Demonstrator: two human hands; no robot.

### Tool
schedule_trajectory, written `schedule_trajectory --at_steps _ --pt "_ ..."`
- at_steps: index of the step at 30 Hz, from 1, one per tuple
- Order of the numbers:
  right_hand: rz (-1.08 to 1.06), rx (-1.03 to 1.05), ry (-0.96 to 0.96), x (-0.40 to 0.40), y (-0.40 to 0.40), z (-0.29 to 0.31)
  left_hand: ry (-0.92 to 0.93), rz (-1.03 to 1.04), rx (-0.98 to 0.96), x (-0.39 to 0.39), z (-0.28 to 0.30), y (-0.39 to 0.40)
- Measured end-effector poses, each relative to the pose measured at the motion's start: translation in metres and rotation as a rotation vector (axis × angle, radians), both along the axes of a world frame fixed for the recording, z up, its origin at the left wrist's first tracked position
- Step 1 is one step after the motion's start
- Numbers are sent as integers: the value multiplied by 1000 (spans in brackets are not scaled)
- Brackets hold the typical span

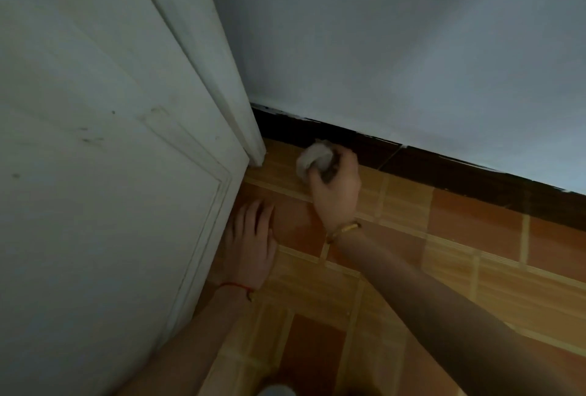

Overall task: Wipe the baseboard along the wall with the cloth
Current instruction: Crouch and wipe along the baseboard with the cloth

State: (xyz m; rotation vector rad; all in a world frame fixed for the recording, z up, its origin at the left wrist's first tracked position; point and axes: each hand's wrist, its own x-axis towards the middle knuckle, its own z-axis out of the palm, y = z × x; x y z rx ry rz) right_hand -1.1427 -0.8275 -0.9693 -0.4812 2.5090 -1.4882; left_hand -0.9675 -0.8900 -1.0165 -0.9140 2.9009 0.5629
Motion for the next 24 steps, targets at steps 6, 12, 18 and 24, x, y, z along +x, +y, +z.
schedule_trajectory --at_steps 6,12,18,24 --pt "-437 -171 -374 5 -45 6 84 29 -59 3 -12 4" --pt "-601 -308 -429 5 -63 10 139 14 -52 5 -15 1" --pt "-619 -306 -364 -1 -34 13 198 16 -62 7 -19 1" --pt "-573 -332 -315 8 -27 19 184 12 -46 7 -18 1"
